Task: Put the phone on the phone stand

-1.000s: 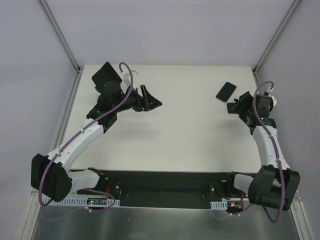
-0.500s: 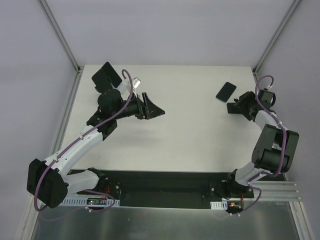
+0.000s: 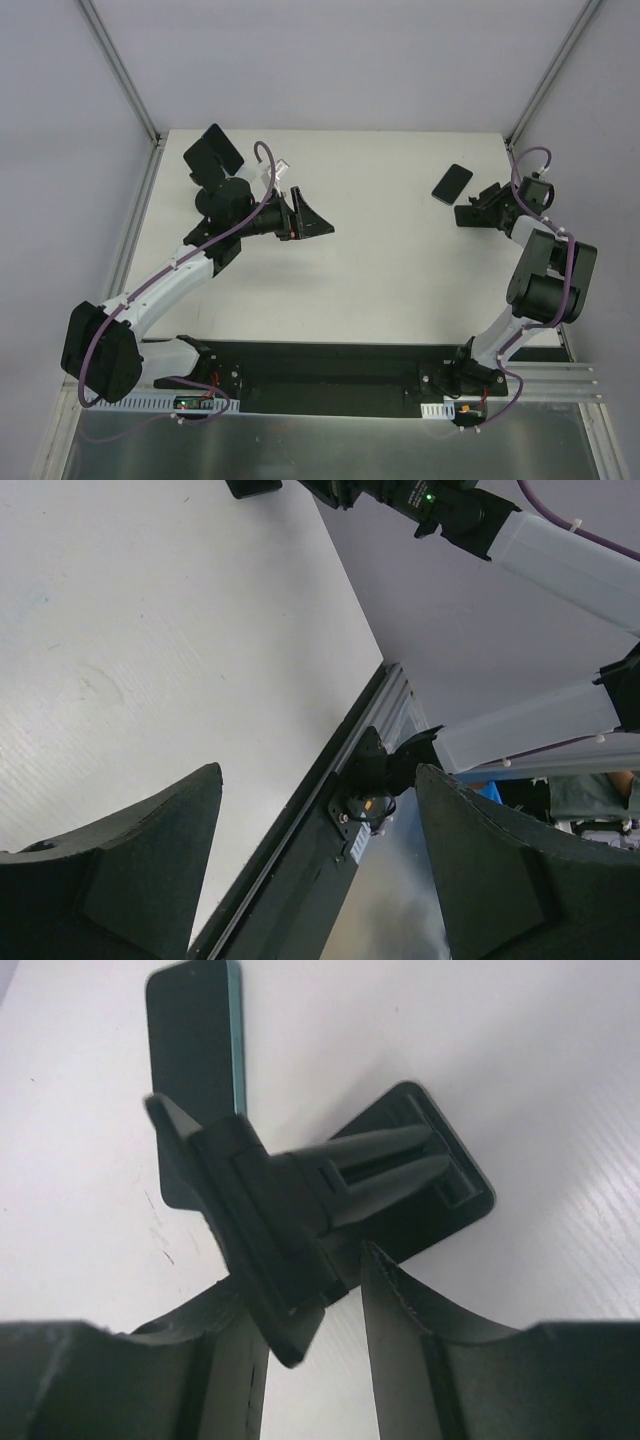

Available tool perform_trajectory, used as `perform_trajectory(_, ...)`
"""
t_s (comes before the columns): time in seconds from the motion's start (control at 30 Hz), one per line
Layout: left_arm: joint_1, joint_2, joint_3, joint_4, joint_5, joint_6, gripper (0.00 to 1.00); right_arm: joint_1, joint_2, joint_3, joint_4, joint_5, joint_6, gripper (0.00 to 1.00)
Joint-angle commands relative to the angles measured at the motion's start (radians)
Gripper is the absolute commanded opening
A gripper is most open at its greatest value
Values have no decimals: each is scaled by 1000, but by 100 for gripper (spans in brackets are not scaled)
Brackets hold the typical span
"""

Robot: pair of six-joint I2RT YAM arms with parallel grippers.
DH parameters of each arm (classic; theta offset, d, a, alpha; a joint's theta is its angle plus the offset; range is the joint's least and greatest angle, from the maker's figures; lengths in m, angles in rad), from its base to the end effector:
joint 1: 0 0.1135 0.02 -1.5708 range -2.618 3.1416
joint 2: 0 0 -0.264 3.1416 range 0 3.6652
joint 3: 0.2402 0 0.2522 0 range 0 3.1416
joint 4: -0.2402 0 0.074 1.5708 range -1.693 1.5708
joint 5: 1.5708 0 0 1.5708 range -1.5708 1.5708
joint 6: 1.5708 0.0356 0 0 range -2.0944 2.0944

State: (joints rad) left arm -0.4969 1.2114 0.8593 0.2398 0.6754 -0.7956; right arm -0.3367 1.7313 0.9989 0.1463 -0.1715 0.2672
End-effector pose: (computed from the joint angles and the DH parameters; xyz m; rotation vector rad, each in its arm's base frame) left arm 0.2346 -0.1525 0.3211 0.2939 1.8844 -1.4893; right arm 0.3563 -0.1183 0.1946 0.5443 2.0807 0.1445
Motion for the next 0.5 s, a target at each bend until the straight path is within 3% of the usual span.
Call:
perform_trajectory(0.0, -3, -3, 23, 49, 38, 13, 76, -19, 17, 27, 134, -37, -25, 40)
perform_trajectory(0.1, -3, 10, 37, 33, 33, 50, 69, -38, 46, 33, 188, -101, -7, 31)
perform_trajectory(0.2, -3, 56, 75, -8, 65, 81, 59, -50, 47, 24, 194, -129, 12, 10)
perform_trajectory(0.3, -3, 65, 75, -13, 59, 68, 53, -53, 10, -18, 194, -135, 32, 1)
perform_trajectory(0.37, -3, 48, 72, -11, 53, 56, 55, -53, -30, -57, 199, -151, 53, 1)
perform_trajectory(0.47, 4, 25, 76, -13, 52, 58, 67, -39, -145, -189, 259, -180, 82, 1)
